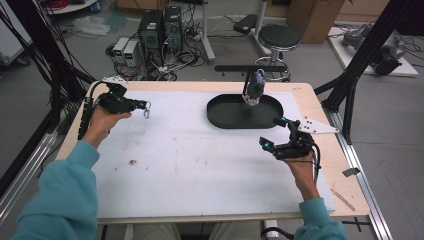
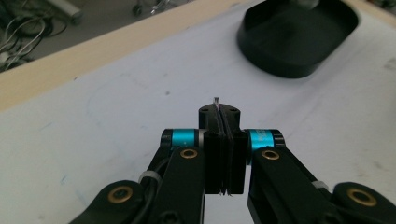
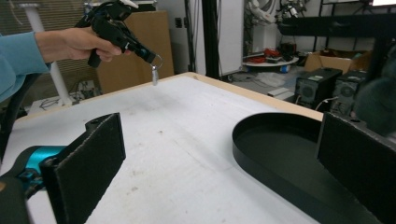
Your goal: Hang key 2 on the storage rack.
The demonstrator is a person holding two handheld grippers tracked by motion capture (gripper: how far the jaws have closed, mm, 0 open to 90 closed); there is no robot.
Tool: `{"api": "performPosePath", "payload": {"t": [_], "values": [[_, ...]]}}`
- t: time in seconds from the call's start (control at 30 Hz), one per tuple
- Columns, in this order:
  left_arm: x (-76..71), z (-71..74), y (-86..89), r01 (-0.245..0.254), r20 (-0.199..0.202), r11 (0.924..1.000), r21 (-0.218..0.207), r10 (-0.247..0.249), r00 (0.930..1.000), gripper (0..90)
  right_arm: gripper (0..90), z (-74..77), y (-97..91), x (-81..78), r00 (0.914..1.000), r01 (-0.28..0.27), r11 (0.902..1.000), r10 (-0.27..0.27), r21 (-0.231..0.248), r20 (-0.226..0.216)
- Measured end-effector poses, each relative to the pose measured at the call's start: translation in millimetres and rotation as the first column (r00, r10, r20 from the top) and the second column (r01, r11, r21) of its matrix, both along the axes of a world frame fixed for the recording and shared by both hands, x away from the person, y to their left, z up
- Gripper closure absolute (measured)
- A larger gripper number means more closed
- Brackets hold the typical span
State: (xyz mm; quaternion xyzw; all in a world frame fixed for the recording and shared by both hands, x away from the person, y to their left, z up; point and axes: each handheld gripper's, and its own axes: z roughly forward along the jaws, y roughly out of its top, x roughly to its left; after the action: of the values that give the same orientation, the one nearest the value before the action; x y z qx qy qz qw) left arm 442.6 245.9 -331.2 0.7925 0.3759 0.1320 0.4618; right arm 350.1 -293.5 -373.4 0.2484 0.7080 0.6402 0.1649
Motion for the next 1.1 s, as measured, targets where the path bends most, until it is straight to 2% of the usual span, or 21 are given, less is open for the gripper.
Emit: {"api": "performPosePath", "payload": {"t": [0.07, 0.17, 0.23, 0.27, 0.37, 0.4, 0.47, 0.57, 0.7, 0.87, 0.93, 1.07, 1.1], "values": [[-8.7, 6.1, -6.6, 0.035, 0.025, 0.9989, -0.030, -0.034, 0.9991, 88.4, 0.7, 4.9, 3.6, 2.0, 0.9999, -0.011, 0.9999, 0.011, -0.004, 0.000], [-21.7, 12.5, -20.2, 0.086, 0.052, 0.9958, -0.030, -0.085, 0.9951, 88.4, 0.6, 12.3, 10.4, 5.8, 0.9993, -0.037, 0.9993, 0.037, -0.006, 0.008], [-29.9, 16.1, -28.3, 0.125, 0.066, 0.9914, -0.039, -0.122, 0.9903, 88.4, 0.6, 17.3, 15.4, 7.4, 0.9986, -0.052, 0.9986, 0.052, -0.009, 0.004], [-33.9, 17.8, -31.9, 0.144, 0.072, 0.9885, -0.047, -0.140, 0.9875, 88.4, 0.7, 19.8, 17.7, 9.1, 0.9979, -0.062, 0.9979, 0.062, -0.016, 0.017], [-43.5, 21.8, -43.3, 0.205, 0.093, 0.9767, -0.065, -0.198, 0.9757, 88.3, 0.7, 28.3, 25.5, 11.3, 0.9960, -0.086, 0.9957, 0.087, -0.033, 0.020], [-46.1, 22.8, -47.1, 0.226, 0.102, 0.9722, -0.063, -0.219, 0.9705, 88.3, 0.7, 31.1, 28.4, 11.8, 0.9950, -0.098, 0.9946, 0.099, -0.032, 0.017], [-50.3, 23.8, -54.5, 0.285, 0.118, 0.9555, -0.075, -0.276, 0.9541, 88.3, 0.7, 37.1, 34.1, 14.0, 0.9927, -0.117, 0.9919, 0.119, -0.050, 0.021], [-55.9, 24.9, -65.6, 0.329, 0.137, 0.9415, -0.072, -0.318, 0.9383, 88.3, 0.7, 44.3, 43.0, 17.0, 0.9881, -0.148, 0.9871, 0.150, -0.061, 0.033], [-62.0, 26.4, -80.6, 0.391, 0.155, 0.9155, -0.095, -0.374, 0.9143, 88.3, 0.7, 50.2, 55.5, 20.0, 0.9811, -0.189, 0.9788, 0.191, -0.079, 0.029], [-70.2, 29.6, -100.8, 0.460, 0.186, 0.8802, -0.116, -0.436, 0.8805, 88.3, 0.7, 53.8, 70.7, 23.7, 0.9685, -0.245, 0.9635, 0.248, -0.108, 0.018], [-72.3, 30.6, -106.8, 0.476, 0.196, 0.8707, -0.125, -0.449, 0.8721, 88.3, 0.7, 55.6, 76.6, 25.8, 0.9631, -0.264, 0.9563, 0.268, -0.125, 0.019], [-77.0, 31.6, -120.4, 0.521, 0.211, 0.8448, -0.122, -0.491, 0.8452, 88.3, 0.7, 60.2, 86.0, 28.3, 0.9508, -0.306, 0.9407, 0.310, -0.147, 0.005], [-78.0, 31.7, -123.2, 0.526, 0.213, 0.8421, -0.120, -0.495, 0.8422, 88.3, 0.7, 61.4, 88.0, 28.8, 0.9477, -0.315, 0.9368, 0.319, -0.152, 0.001]]}}
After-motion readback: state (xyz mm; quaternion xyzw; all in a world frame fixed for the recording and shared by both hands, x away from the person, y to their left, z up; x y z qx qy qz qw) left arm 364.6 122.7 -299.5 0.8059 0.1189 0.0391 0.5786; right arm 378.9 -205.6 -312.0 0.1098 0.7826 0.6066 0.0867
